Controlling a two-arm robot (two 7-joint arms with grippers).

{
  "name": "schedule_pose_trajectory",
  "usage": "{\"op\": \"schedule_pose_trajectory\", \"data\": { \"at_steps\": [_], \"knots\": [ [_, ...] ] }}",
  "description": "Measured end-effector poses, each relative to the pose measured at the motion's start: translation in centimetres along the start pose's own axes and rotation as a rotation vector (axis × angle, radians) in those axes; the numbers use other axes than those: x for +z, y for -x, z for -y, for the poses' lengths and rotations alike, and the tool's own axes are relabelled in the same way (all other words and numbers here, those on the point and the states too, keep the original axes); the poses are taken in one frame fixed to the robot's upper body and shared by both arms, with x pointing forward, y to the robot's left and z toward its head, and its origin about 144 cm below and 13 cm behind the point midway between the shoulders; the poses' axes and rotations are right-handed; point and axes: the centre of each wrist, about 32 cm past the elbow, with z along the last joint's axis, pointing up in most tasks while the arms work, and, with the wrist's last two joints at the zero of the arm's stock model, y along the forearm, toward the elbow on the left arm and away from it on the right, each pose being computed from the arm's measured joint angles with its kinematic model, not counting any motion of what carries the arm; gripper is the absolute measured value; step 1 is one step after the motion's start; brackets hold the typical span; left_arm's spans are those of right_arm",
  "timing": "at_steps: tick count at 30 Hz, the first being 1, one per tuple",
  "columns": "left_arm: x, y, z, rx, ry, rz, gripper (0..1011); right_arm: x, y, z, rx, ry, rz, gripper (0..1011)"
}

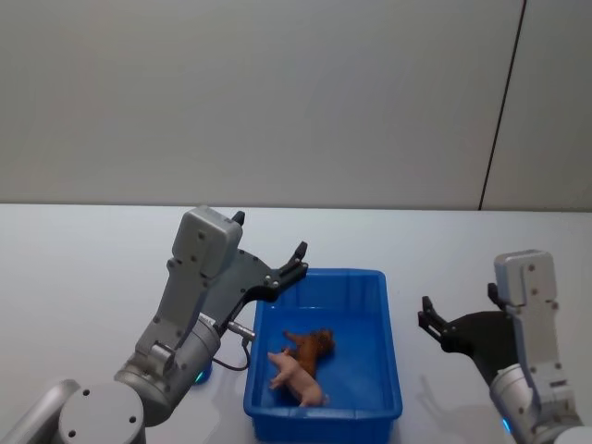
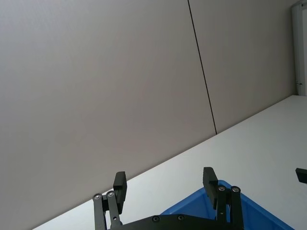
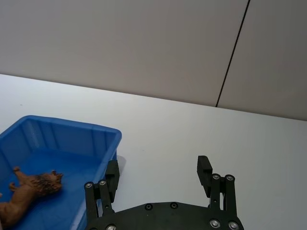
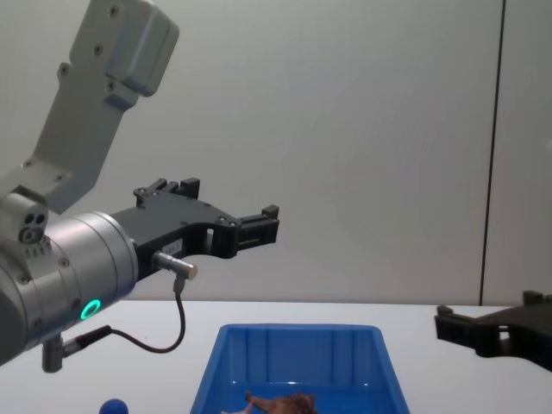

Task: Pick up the two dolls from the table and place them into the box.

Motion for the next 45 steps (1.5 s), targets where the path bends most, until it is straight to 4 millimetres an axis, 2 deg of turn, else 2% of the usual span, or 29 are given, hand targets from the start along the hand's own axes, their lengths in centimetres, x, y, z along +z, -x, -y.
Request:
{"op": "schedule_pose_trajectory", "data": {
  "at_steps": [22, 45],
  "knots": [
    [-0.5, 0.0, -0.9, 0.086, -0.079, -0.084, 1002, -0.1, -0.8, 0.5, -0.054, -0.003, 0.011, 1001],
    [-3.4, -1.3, -2.6, 0.198, -0.312, -0.181, 1002, -0.1, -1.0, 0.6, -0.063, -0.003, 0.013, 1001]
  ]
}}
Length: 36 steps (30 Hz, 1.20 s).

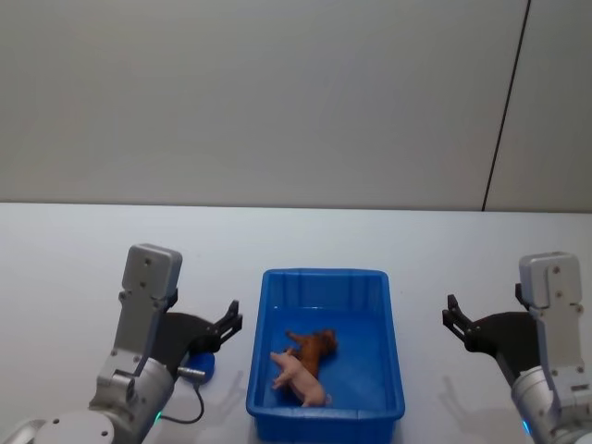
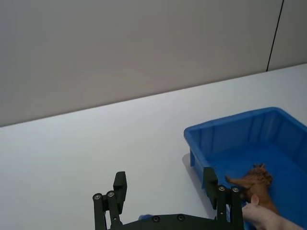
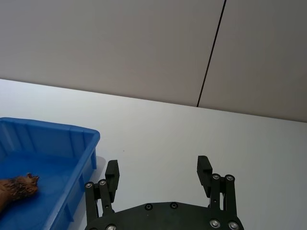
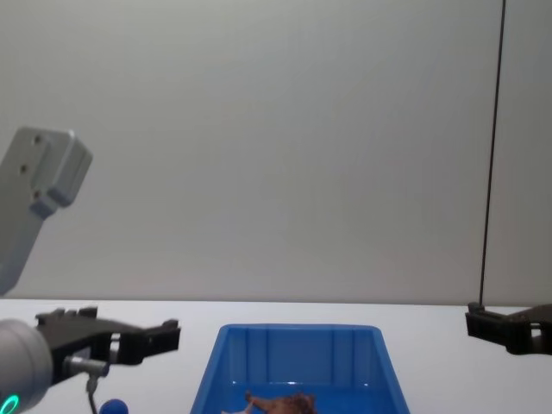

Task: Pick up the two dolls from the table and place them into the box.

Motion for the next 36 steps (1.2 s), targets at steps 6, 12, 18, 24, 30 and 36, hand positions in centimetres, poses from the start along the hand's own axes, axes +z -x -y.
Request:
{"op": "schedule_pose_trajectory", "data": {
  "at_steps": [6, 12, 18, 24, 30, 36],
  "knots": [
    [-0.7, -0.7, 0.4, 0.019, -0.049, -0.018, 1002, 0.0, 0.0, 0.0, -0.001, 0.0, 0.0, 1001],
    [-1.1, -1.3, 1.0, 0.028, -0.091, -0.032, 1002, 0.0, 0.0, 0.0, -0.001, 0.0, 0.0, 1001],
    [-1.6, -1.9, 1.8, 0.023, -0.125, -0.048, 1002, 0.0, 0.0, 0.0, -0.001, 0.0, 0.0, 1001],
    [-2.0, -2.3, 2.5, 0.013, -0.154, -0.067, 1002, 0.0, 0.0, 0.0, -0.001, 0.0, 0.0, 1001],
    [-2.4, -2.6, 3.2, 0.001, -0.179, -0.085, 1002, 0.0, 0.0, 0.0, -0.001, 0.0, 0.0, 1001],
    [-2.8, -2.8, 3.7, -0.008, -0.201, -0.1, 968, 0.0, 0.0, 0.0, -0.001, 0.0, 0.0, 1001]
  ]
}}
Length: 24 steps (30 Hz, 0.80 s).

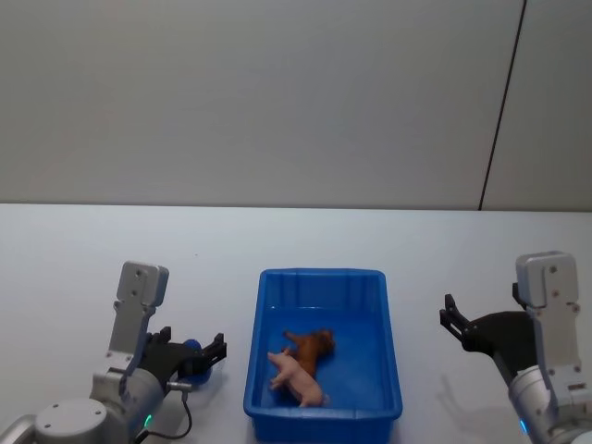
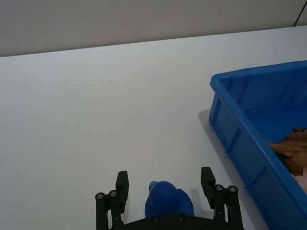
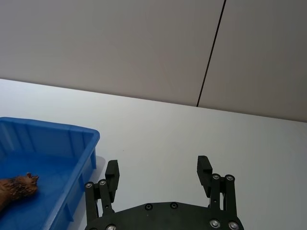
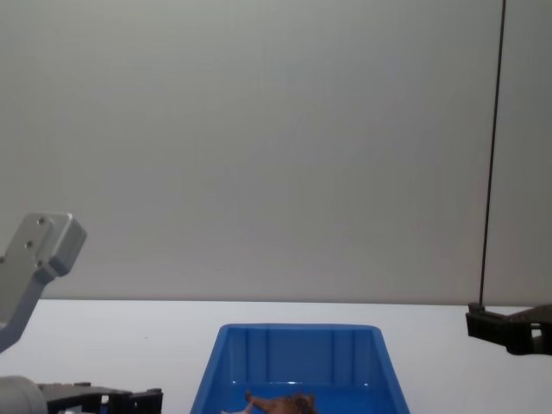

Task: Pick up the two dolls from the table and place them into the box.

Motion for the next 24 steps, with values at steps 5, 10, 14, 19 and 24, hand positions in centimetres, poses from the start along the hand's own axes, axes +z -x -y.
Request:
{"op": "schedule_pose_trajectory", "data": {
  "at_steps": [5, 10, 14, 19, 24],
  "knots": [
    [-0.2, -0.1, 0.3, -0.003, -0.018, -0.01, 849, 0.0, 0.0, 0.0, 0.0, 0.0, 0.0, 1001],
    [-0.5, -0.2, 0.5, -0.002, -0.037, -0.022, 703, 0.0, 0.0, 0.0, 0.0, 0.0, 0.0, 1001],
    [-0.7, -0.2, 0.5, 0.001, -0.045, -0.028, 587, 0.0, 0.0, 0.0, 0.0, 0.0, 0.0, 1001],
    [-1.0, -0.2, 0.3, 0.012, -0.051, -0.036, 429, 0.0, 0.0, 0.0, 0.0, 0.0, 0.0, 1001],
    [-1.2, -0.1, 0.0, 0.019, -0.049, -0.038, 375, 0.0, 0.0, 0.0, 0.0, 0.0, 0.0, 1001]
  ]
}}
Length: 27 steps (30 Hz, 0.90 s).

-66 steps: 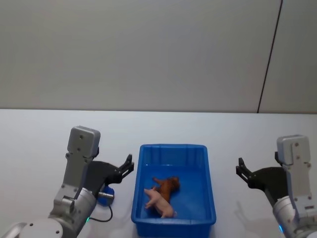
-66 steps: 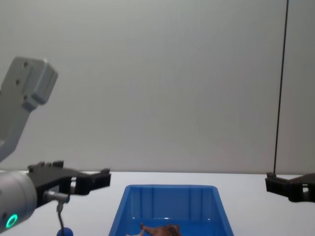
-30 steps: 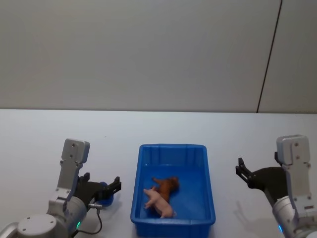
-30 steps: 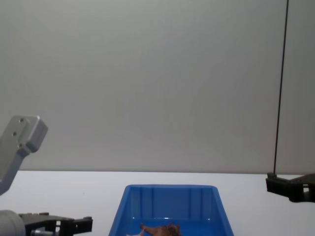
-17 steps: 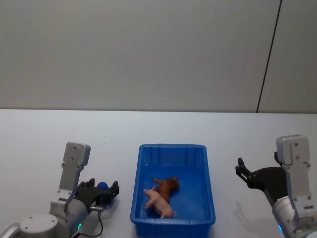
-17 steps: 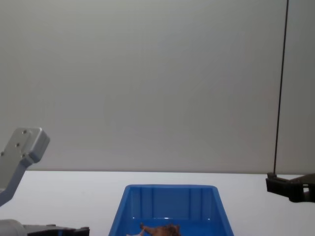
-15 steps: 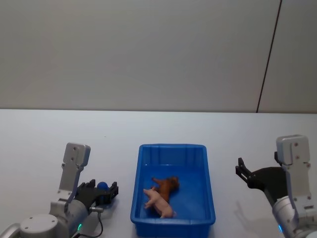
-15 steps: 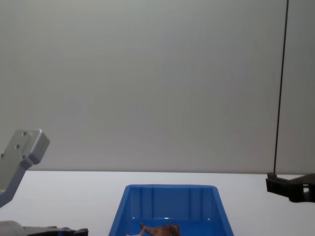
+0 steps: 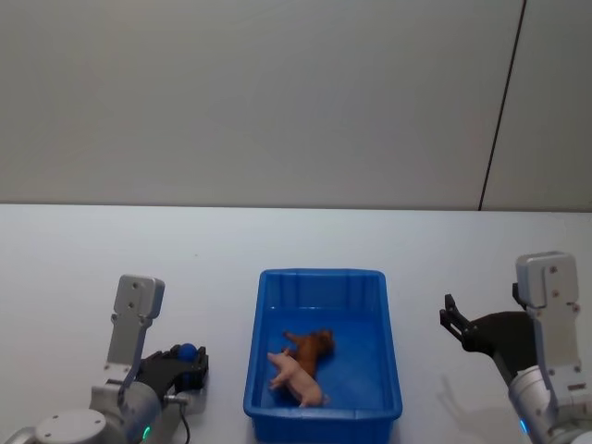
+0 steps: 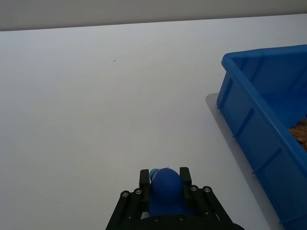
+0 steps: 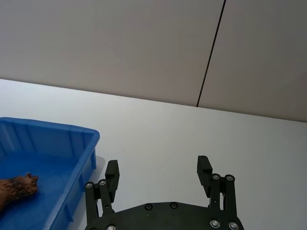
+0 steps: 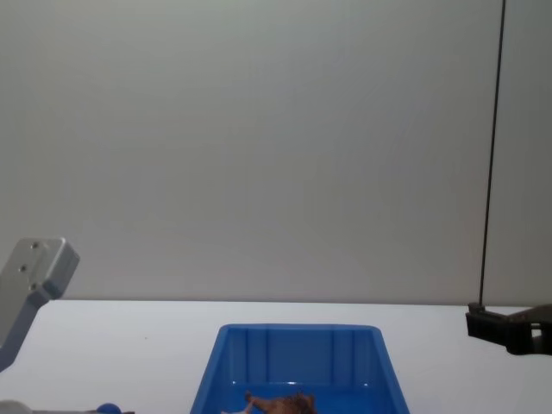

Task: Pick up the two dolls from the table and place them into the box.

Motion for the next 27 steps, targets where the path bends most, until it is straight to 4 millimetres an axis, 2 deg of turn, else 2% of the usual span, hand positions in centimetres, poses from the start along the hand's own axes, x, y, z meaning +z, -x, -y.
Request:
{"op": "schedule_pose_trajectory", "data": {
  "at_steps": [13, 27],
  "knots": [
    [0.8, 0.4, -0.6, -0.011, 0.084, 0.034, 295, 0.0, 0.0, 0.0, 0.0, 0.0, 0.0, 1000],
    [4.0, 1.0, -1.2, -0.134, 0.243, 0.12, 223, 0.0, 0.0, 0.0, 0.0, 0.0, 0.0, 1001]
  ]
}}
